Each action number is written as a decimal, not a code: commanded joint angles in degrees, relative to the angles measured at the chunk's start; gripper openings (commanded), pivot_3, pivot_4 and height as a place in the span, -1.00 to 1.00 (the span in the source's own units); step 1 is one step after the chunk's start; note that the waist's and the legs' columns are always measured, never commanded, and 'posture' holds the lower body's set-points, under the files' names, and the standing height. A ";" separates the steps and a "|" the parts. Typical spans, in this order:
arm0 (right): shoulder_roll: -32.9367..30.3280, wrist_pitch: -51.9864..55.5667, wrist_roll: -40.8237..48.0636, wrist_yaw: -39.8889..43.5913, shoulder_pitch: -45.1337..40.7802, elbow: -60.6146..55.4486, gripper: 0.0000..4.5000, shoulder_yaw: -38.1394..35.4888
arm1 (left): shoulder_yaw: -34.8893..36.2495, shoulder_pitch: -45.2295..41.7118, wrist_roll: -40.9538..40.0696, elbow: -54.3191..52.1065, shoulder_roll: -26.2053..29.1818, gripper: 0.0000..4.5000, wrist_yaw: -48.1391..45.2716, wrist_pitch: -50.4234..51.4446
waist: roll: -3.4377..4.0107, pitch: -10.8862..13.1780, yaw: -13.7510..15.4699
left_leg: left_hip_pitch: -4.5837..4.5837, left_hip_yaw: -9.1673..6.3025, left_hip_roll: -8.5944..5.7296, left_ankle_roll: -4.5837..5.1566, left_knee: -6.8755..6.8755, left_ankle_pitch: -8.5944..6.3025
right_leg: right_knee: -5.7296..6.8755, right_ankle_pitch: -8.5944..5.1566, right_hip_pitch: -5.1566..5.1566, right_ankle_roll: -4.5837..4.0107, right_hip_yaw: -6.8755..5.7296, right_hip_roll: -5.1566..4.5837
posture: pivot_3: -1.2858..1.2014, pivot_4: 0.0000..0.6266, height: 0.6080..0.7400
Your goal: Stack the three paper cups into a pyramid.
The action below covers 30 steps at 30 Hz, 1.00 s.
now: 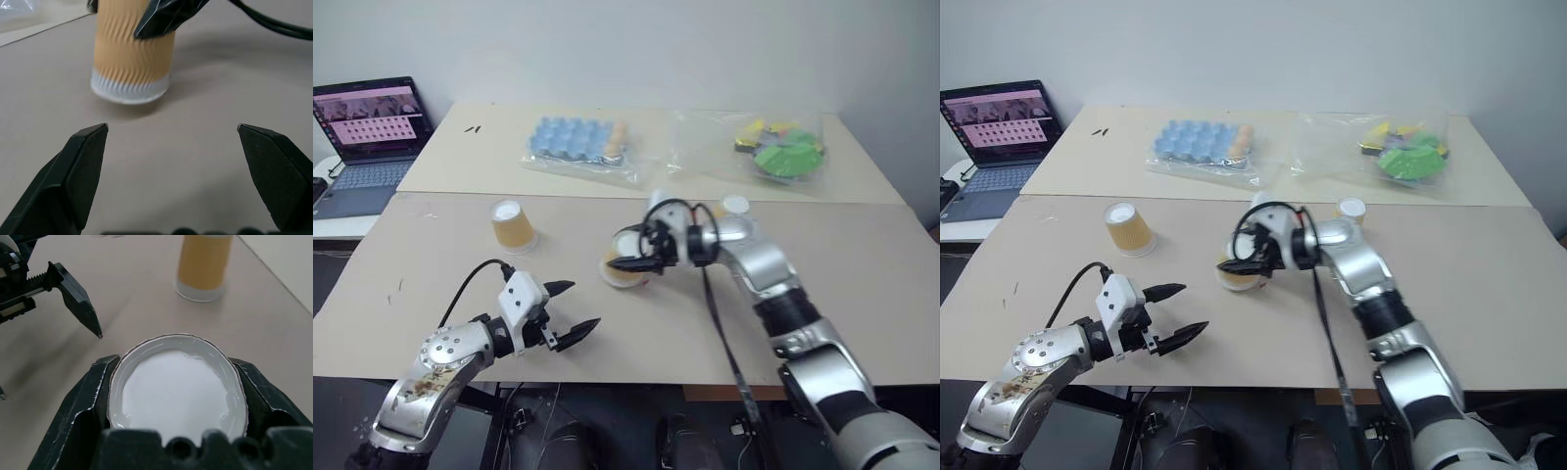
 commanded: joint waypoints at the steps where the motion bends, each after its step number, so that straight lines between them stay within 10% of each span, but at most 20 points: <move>1: 2.56 -7.35 -3.73 0.76 -4.34 8.91 0.22 1.37 | 0.91 0.09 0.19 -3.36 0.28 1.00 0.39 -0.35 | 0.00 0.00 0.21 | -0.05 0.00 0.00 0.00 0.01 0.00 | 0.00 0.00 -0.04 0.00 -0.03 0.00 | 0.03 -0.52 0.49; 4: 3.25 -9.81 -4.18 0.52 -5.78 13.13 0.22 -0.11 | 0.96 0.26 0.12 -3.82 0.01 1.00 0.91 -0.08 | 0.00 0.00 0.33 | -0.05 -0.02 -0.01 0.00 0.01 0.00 | -0.01 0.00 0.00 0.00 -0.07 -0.01 | 0.03 -0.52 0.49; 5: 3.24 -10.24 -4.07 0.54 -6.02 13.77 0.66 -0.71 | 0.95 0.36 0.10 -3.95 -0.06 1.00 1.05 -0.03 | 0.00 0.00 0.31 | -0.04 -0.03 0.00 -0.01 0.01 0.00 | -0.01 0.00 0.01 0.00 -0.07 -0.01 | 0.03 -0.52 0.49; 8: 1.33 -8.71 -2.27 0.16 -5.30 9.35 0.99 -3.73 | 0.53 0.35 0.12 -4.02 -0.21 1.00 1.15 0.00 | 0.01 0.00 0.23 | -0.01 -0.03 0.01 -0.02 0.03 0.01 | 0.03 0.00 0.02 0.00 -0.05 -0.01 | 0.03 -0.52 0.49; 20: -21.99 28.27 24.64 -3.48 28.07 -43.66 0.99 -33.00 | -0.78 -0.65 0.94 -1.44 -0.72 1.00 -0.15 -1.21 | 0.01 0.00 1.46 | -0.33 -0.56 -0.02 0.03 -0.03 -0.03 | -0.36 -0.01 0.05 0.01 -0.40 -0.04 | 0.03 -0.52 0.49; 30: -15.48 23.88 0.86 -38.30 26.36 -28.95 0.99 -28.40 | -1.48 -2.92 1.06 0.07 -0.82 1.00 -1.66 -1.07 | 0.05 -0.02 0.05 | 0.06 -0.51 -0.01 -0.19 -0.01 0.13 | 0.08 0.06 0.15 -0.09 -0.04 0.01 | 0.03 -0.52 0.49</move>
